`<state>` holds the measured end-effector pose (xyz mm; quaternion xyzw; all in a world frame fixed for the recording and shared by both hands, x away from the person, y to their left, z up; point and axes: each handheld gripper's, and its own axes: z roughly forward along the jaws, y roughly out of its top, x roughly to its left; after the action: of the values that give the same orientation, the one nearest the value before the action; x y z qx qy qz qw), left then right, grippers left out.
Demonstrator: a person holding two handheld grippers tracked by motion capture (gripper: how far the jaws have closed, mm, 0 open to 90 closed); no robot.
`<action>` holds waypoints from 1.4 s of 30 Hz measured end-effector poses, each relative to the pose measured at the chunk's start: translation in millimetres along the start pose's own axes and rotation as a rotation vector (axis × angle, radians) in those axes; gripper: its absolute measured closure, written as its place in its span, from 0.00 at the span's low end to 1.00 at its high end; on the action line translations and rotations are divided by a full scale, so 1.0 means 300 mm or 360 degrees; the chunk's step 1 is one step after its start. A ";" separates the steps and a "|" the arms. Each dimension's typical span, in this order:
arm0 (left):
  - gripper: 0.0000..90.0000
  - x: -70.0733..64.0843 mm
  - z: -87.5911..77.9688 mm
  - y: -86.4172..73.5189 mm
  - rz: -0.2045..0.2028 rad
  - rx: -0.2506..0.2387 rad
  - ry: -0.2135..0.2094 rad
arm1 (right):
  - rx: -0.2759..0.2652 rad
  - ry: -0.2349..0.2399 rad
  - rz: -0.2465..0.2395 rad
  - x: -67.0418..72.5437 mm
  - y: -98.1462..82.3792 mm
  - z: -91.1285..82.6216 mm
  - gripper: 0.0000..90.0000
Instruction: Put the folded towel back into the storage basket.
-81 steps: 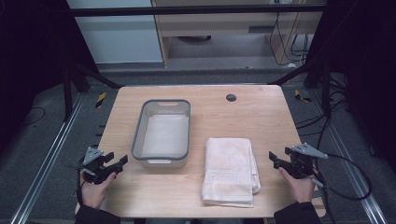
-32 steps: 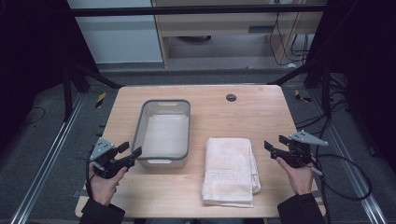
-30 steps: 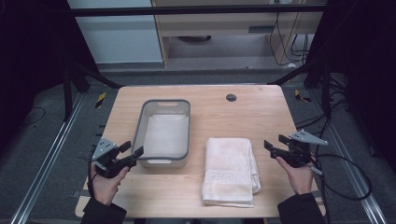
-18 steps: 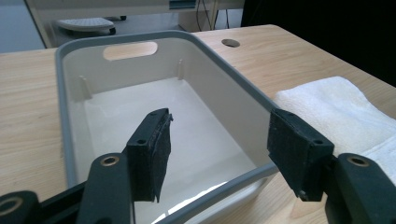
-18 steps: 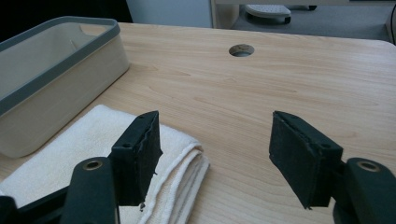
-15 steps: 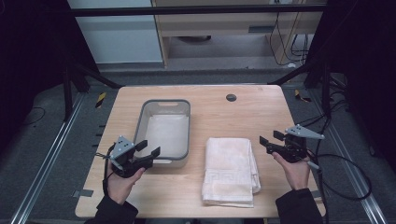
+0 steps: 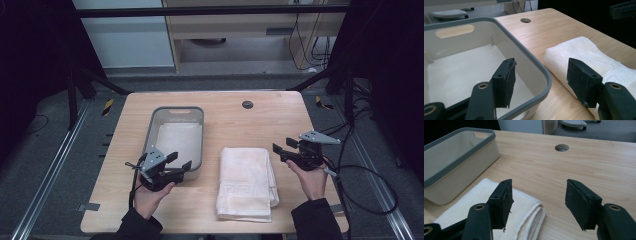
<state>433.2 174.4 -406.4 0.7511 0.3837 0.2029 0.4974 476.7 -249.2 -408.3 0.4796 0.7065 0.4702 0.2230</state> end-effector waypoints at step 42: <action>0.47 -0.227 0.159 -0.096 0.0171 0.0245 -0.0193 | 0.0250 0.0056 -0.0066 0.035 -0.073 0.135 0.33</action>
<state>412.6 99.2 -447.3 0.8174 0.3266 0.1535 0.4489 492.8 -223.7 -444.7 0.4725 0.7548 0.4170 0.1819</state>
